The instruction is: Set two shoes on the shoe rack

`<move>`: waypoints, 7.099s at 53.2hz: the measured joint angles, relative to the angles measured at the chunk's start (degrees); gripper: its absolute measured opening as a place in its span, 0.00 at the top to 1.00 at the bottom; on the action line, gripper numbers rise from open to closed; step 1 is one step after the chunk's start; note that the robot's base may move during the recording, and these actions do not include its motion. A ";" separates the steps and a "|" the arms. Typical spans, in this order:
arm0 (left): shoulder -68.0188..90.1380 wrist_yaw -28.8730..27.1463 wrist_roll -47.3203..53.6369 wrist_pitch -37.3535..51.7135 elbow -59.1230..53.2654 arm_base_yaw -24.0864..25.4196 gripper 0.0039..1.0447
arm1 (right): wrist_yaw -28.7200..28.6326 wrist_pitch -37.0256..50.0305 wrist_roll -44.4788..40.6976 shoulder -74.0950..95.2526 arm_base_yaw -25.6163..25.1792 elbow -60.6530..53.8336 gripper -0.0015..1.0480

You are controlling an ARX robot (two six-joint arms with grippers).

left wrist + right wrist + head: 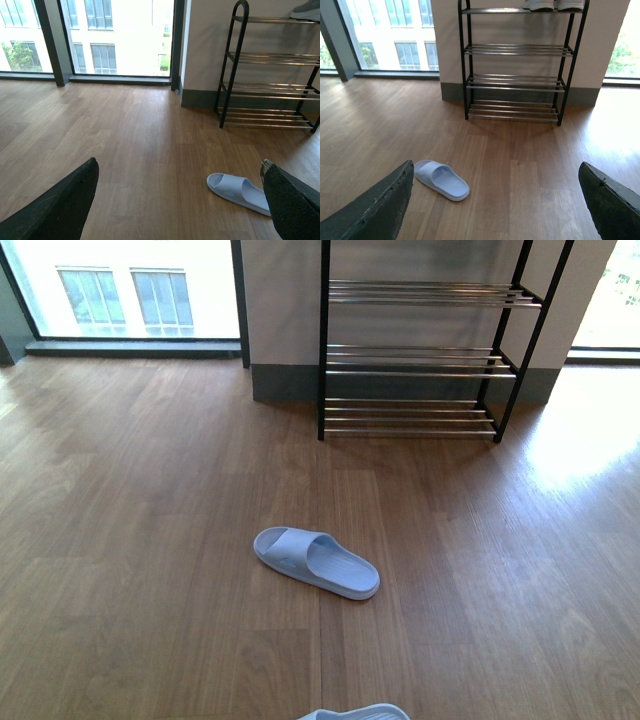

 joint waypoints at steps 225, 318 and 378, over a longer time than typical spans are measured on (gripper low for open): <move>0.00 0.00 0.00 0.00 0.00 0.00 0.09 | 1.14 35.32 -1.16 83.14 -7.65 12.87 0.99; 0.00 0.00 0.00 0.02 0.00 0.00 0.09 | 1.01 29.27 1.60 71.36 -8.24 10.73 0.99; 97.44 6.38 3.06 41.88 18.10 -10.19 0.09 | 0.87 29.27 1.62 71.38 -8.22 10.80 0.99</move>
